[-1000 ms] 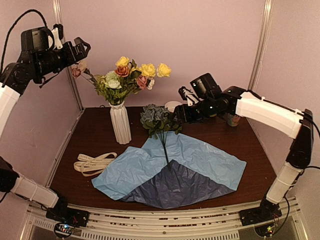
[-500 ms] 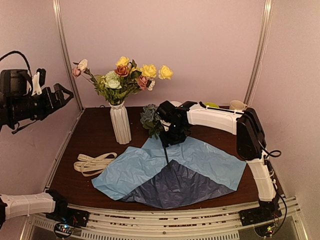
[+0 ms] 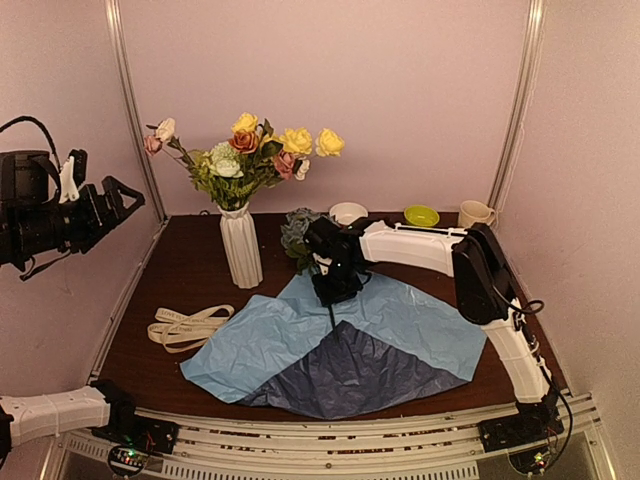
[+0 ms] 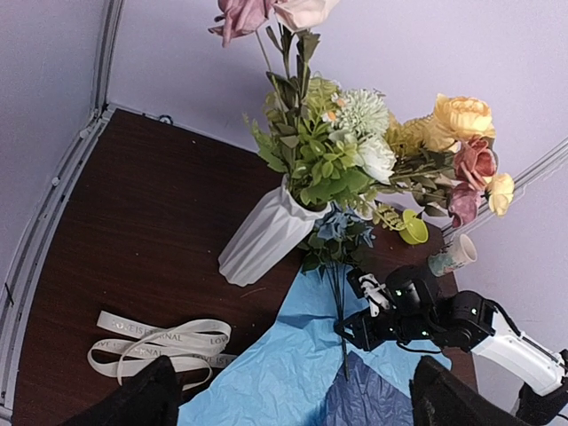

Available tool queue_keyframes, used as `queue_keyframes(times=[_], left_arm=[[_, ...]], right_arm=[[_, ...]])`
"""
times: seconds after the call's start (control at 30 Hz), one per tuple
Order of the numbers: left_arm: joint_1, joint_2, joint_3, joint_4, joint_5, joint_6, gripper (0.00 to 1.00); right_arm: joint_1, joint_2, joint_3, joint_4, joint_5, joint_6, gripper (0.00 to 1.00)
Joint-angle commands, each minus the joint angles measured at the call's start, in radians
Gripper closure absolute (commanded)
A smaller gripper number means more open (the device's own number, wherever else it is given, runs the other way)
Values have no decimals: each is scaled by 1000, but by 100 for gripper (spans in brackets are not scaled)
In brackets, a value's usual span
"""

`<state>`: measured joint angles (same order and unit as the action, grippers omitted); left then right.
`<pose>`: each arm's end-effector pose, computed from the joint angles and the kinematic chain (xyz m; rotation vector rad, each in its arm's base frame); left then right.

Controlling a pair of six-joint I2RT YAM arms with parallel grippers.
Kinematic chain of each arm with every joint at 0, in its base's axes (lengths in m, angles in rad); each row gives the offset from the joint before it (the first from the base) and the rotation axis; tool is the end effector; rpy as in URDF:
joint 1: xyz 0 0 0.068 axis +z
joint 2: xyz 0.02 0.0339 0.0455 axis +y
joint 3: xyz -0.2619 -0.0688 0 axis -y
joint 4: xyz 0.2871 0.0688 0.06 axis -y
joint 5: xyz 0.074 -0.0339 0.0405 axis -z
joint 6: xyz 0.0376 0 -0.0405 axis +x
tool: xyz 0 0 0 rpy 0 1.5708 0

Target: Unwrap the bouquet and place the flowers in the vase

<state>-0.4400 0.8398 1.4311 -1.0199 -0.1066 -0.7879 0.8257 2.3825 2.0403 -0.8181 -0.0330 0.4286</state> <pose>0.1387 -0.0609 0.4720 -0.4264 2.0181 -0.6732 0.3687 0.4015 0.1516 -0.5625 2.7467 0.3800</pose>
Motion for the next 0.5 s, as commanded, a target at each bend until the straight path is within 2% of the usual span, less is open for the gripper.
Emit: queue_keyframes(times=[0.0, 0.07, 0.13, 0.3, 0.47], left_arm=[[4, 8, -11, 13, 22, -3, 8], [5, 18, -11, 20, 25, 1, 8], [4, 30, -7, 31, 32, 3, 9], [5, 79, 29, 64, 61, 10, 9], [5, 126, 54, 122, 106, 12, 10]], right_arm=[[9, 26, 17, 5, -5, 8, 79], [10, 23, 22, 8, -7, 0, 92], [7, 9, 50, -3, -5, -5, 100], [-16, -81, 143, -24, -12, 8, 100], [-72, -206, 163, -23, -47, 49, 100]])
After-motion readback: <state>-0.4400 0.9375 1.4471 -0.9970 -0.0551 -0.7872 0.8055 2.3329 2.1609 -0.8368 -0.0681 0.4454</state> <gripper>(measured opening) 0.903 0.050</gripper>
